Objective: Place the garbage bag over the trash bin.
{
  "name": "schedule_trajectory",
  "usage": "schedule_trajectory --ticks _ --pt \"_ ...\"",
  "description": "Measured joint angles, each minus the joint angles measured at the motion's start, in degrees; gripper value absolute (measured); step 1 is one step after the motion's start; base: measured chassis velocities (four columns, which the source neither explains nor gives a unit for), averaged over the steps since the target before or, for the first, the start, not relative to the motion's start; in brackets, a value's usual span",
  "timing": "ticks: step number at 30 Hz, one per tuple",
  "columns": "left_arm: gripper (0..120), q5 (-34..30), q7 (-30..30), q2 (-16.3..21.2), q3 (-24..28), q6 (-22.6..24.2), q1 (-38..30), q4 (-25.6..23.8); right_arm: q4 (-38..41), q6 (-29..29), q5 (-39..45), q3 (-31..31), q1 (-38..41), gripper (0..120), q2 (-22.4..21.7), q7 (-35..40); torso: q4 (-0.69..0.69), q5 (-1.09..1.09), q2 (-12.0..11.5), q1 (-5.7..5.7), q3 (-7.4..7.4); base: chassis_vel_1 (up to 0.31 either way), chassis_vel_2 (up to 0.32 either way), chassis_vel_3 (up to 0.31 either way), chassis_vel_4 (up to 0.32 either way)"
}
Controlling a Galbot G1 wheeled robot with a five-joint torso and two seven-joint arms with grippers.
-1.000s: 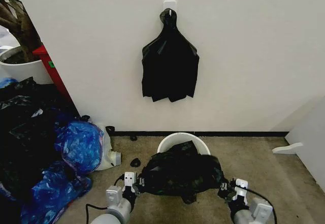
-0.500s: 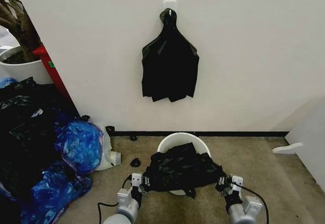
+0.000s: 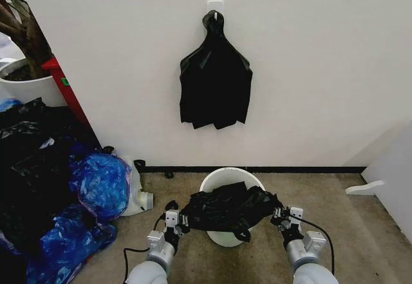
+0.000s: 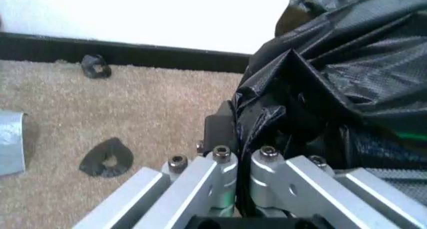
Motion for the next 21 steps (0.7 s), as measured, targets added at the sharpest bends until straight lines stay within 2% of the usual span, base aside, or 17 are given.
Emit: schedule_trajectory --ticks 13,21 --pt "0 0.27 1.97 -1.26 -0.55 -0.39 0.46 0.52 -5.21 -3.00 1.70 2.13 4.00 0 -0.62 -9.24 0.00 0.00 0.00 0.00 0.00 0.000 0.000 0.000 0.000" --pt "0 -1.77 0.89 -3.32 -1.67 0.03 0.92 2.28 -5.65 -9.62 3.00 4.00 4.87 0 -1.28 -14.73 0.00 0.00 0.00 0.00 -0.01 0.000 0.000 0.000 0.000"
